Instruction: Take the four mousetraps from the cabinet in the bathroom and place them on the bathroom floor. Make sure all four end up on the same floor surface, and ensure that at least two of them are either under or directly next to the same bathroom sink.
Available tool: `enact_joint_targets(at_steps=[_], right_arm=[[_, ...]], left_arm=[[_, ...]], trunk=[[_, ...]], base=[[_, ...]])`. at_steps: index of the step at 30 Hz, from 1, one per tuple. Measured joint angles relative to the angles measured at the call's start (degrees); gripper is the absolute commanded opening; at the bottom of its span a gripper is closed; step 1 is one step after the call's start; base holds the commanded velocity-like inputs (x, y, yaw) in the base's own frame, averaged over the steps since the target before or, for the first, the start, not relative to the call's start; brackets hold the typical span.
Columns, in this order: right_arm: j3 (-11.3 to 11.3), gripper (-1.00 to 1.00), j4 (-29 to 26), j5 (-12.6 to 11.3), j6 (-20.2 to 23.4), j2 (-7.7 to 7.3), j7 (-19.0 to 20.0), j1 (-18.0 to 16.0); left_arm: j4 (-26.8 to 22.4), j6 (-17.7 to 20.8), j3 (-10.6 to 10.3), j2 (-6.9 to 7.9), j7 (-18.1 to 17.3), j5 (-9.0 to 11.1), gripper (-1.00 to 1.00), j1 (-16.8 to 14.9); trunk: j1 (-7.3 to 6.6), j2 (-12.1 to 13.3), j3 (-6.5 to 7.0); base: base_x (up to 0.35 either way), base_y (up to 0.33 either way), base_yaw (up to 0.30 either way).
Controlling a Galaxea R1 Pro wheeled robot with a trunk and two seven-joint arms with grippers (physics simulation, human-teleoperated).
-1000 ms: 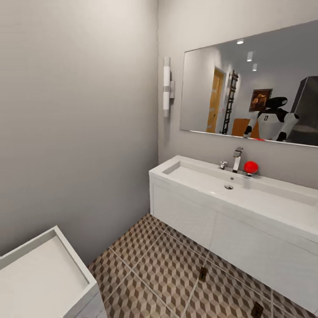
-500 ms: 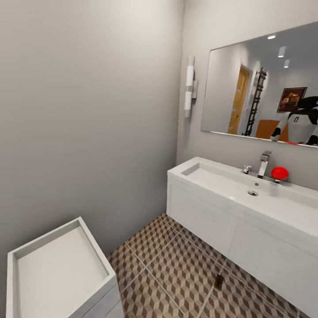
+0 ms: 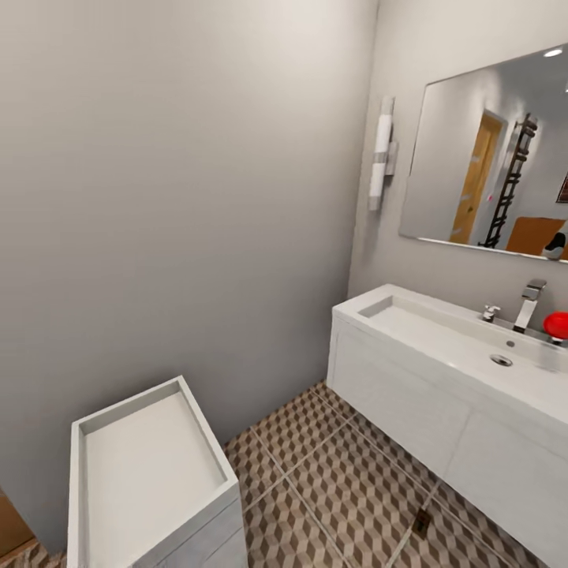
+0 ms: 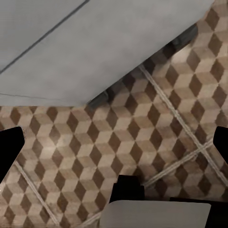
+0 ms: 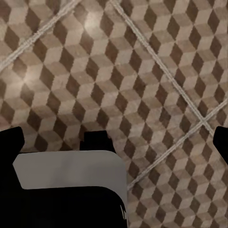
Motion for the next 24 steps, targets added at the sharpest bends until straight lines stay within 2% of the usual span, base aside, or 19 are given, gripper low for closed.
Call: enact_joint_targets(at_steps=[24], right_arm=[[0.0,1.00,0.0,-0.1,-0.1,-0.17,-0.1,0.0]], left_arm=[[0.0,0.0,0.0,-0.01,0.0,0.0,1.00,0.0]], trunk=[[0.00,0.0,0.00]], base=[[0.000,0.000,0.288]])
